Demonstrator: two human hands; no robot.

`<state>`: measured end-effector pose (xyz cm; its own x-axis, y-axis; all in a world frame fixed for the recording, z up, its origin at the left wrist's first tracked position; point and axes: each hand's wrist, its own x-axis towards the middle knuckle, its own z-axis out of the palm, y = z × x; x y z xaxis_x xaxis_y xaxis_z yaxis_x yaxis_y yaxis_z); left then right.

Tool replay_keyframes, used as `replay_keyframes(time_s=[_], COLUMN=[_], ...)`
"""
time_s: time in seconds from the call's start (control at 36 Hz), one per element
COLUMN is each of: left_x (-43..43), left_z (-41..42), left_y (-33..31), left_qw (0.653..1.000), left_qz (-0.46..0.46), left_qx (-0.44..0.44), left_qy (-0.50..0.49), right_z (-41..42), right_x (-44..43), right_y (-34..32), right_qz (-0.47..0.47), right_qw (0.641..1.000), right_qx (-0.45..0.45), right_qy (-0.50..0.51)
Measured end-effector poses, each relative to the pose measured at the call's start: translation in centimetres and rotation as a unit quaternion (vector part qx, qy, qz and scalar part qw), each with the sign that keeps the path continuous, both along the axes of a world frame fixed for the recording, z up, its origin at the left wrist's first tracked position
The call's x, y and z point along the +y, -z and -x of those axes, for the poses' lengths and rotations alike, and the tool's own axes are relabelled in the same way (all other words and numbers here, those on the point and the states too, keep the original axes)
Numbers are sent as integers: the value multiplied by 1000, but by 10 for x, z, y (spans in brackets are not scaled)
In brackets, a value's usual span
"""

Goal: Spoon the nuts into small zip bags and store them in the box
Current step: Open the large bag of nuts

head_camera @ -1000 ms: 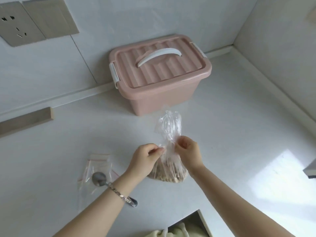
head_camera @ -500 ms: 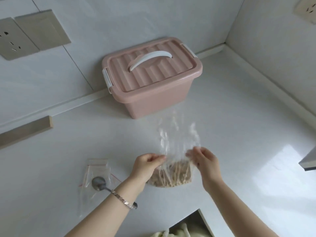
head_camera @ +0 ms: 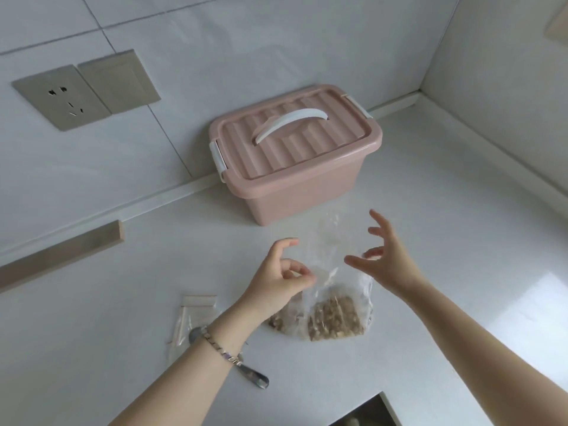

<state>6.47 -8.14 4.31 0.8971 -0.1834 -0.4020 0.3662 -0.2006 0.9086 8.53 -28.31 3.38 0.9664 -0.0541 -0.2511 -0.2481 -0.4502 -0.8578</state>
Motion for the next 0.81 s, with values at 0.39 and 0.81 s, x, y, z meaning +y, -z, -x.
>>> replay_keyframes(time_s=[0.39, 0.81], left_x=[-5, 38], left_z=[1, 9], left_y=[-6, -23], left_qw=[917, 802], left_qz=[-299, -425], left_qx=[-197, -228], left_qy=[173, 352], right_z=[13, 36], right_x=[-11, -36], right_y=[-31, -26], right_qz=[123, 272], right_qw=[964, 863], right_qx=[-137, -178], right_qy=[-190, -387])
